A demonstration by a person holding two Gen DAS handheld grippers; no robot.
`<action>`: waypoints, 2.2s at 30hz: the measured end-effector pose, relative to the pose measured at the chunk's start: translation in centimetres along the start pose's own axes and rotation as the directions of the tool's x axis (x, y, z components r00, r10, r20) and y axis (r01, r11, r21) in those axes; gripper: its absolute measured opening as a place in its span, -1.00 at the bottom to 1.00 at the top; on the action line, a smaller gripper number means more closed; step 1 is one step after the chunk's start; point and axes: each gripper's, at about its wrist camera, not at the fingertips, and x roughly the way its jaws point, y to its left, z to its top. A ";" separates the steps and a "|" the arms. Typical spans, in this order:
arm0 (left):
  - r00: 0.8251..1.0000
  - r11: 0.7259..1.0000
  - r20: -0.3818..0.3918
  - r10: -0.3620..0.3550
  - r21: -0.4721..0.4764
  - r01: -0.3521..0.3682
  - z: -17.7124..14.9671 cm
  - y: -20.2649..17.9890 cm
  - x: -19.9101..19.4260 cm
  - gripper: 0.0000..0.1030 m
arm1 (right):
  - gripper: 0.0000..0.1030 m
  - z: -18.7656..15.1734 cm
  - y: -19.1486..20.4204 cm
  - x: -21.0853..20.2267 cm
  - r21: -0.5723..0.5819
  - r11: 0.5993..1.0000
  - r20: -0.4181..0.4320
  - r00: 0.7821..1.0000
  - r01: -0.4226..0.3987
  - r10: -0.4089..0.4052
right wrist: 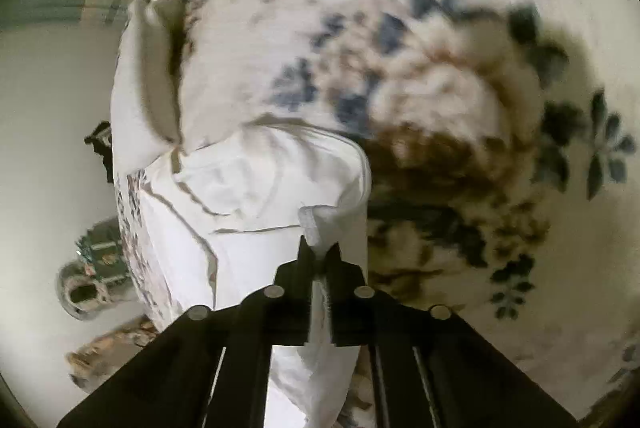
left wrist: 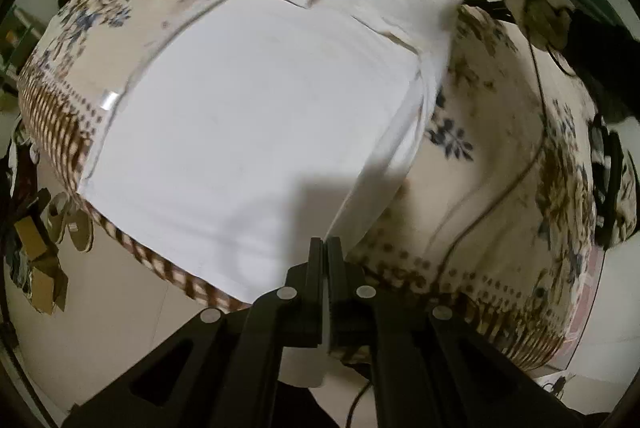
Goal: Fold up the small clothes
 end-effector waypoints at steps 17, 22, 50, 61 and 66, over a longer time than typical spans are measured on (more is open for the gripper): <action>0.997 0.952 0.070 -0.035 -0.302 0.055 5.1 22.2 -1.3 -1.00 | -0.92 -1.2 30.1 7.8 -0.267 0.939 0.051 0.976 0.217 -0.211; 0.999 0.924 0.026 -0.038 -0.379 0.045 5.5 29.3 2.8 -1.00 | -0.92 -2.0 34.7 15.0 -0.299 0.895 0.067 0.943 0.331 -0.326; 0.986 0.935 -0.055 -0.160 -0.329 0.133 3.4 33.1 4.9 -0.14 | 0.17 -34.4 29.3 29.1 0.121 0.982 -0.538 0.822 -0.144 0.187; 0.991 0.965 -0.125 0.049 -0.251 -0.079 5.7 32.2 8.0 -0.14 | 0.17 -32.5 22.8 15.5 0.052 0.984 -0.395 0.902 -0.168 0.175; 0.992 0.944 -0.114 0.049 -0.319 -0.084 6.4 35.8 6.2 -0.14 | 0.27 -31.8 14.9 10.6 0.090 0.995 -0.311 0.948 -0.041 0.067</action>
